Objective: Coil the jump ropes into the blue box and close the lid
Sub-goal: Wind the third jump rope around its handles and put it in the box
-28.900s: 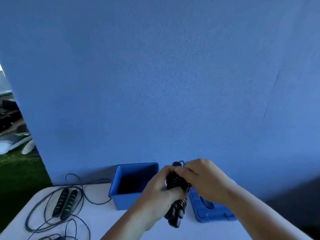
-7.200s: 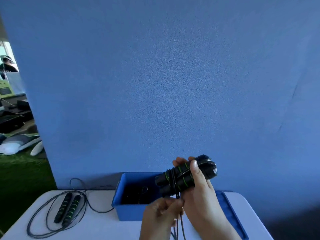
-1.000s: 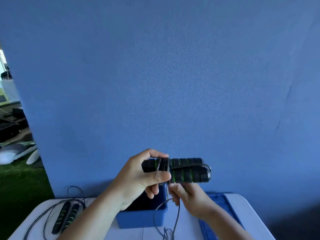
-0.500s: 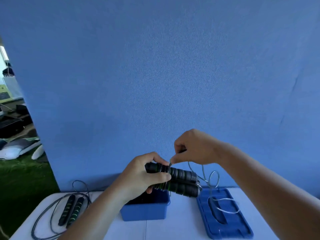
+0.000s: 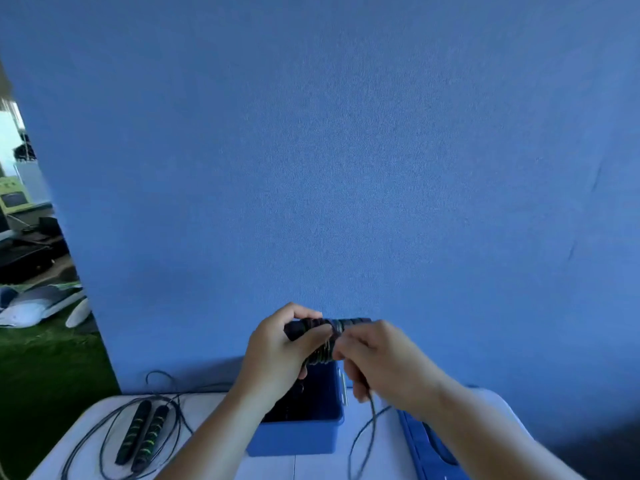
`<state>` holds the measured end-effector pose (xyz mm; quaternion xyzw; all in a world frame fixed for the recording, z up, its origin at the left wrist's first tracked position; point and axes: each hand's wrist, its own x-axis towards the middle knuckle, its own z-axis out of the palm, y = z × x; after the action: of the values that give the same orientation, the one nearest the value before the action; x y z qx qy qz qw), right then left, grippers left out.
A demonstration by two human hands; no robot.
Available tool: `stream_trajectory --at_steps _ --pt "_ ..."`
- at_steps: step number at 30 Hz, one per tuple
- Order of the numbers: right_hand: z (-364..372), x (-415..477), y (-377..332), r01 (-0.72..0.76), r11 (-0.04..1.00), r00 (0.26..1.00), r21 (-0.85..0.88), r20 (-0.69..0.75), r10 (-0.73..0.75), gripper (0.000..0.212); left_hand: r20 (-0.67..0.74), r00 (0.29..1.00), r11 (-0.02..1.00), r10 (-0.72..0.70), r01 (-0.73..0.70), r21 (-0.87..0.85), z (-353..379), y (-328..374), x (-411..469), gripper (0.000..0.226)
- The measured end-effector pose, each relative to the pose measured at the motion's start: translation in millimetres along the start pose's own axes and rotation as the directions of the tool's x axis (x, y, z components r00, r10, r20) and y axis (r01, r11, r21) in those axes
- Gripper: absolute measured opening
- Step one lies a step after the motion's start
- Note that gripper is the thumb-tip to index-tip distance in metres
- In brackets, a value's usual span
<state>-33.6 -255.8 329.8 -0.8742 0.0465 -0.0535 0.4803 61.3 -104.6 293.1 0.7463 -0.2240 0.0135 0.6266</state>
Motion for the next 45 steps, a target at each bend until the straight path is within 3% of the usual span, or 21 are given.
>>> stream_trajectory --at_steps 4,14,19,26,30,34,36,40,43,45 --pt "16.8 -8.1 10.5 0.066 0.991 0.998 0.115 -0.030 -0.063 0.027 -0.074 0.997 0.993 -0.017 0.008 -0.116 3.8 4.0 0.6 0.009" --pt "37.2 -16.8 35.3 0.192 0.968 0.981 0.161 -0.035 -0.188 0.026 -0.109 0.977 0.927 -0.184 0.136 -0.350 5.6 16.4 1.7 0.012" --pt "43.3 -15.7 50.2 0.241 0.946 0.970 0.217 -0.050 -0.236 0.027 -0.126 0.967 0.909 -0.221 0.157 -0.387 2.3 23.5 0.6 0.013" --pt "49.6 -14.4 63.8 0.167 0.848 0.984 0.504 -0.028 -0.177 0.031 -0.117 0.948 0.848 -0.296 0.204 -0.489 8.4 31.9 -9.0 0.012" --pt "44.4 -6.4 76.0 0.179 0.862 0.980 0.474 -0.012 -0.197 0.044 -0.020 0.943 0.795 -0.332 0.268 -0.544 9.1 39.5 -15.0 0.010" --pt "19.9 6.4 94.9 0.152 0.861 0.978 0.485 0.053 -0.202 0.055 0.081 0.951 0.804 -0.297 0.295 -0.516 7.1 46.2 -24.5 0.008" --pt "4.7 11.8 95.1 0.144 0.874 0.970 0.465 0.106 -0.217 0.049 0.115 0.950 0.797 -0.289 0.305 -0.520 8.2 46.8 -30.0 0.007" --pt "-13.2 23.5 87.6 0.181 0.927 0.957 0.329 0.160 -0.243 0.017 0.195 0.947 0.795 -0.254 0.319 -0.516 8.7 51.0 -34.7 0.011" --pt "-32.4 42.1 80.0 0.164 0.960 0.954 0.227 0.213 -0.213 0.017 0.240 0.944 0.848 -0.224 0.311 -0.429 4.8 56.5 -35.9 0.021" --pt "-47.8 54.7 60.0 0.183 0.980 0.949 0.074 0.247 -0.196 0.030 0.250 0.944 0.893 -0.214 0.293 -0.341 0.8 56.7 -35.2 0.024"
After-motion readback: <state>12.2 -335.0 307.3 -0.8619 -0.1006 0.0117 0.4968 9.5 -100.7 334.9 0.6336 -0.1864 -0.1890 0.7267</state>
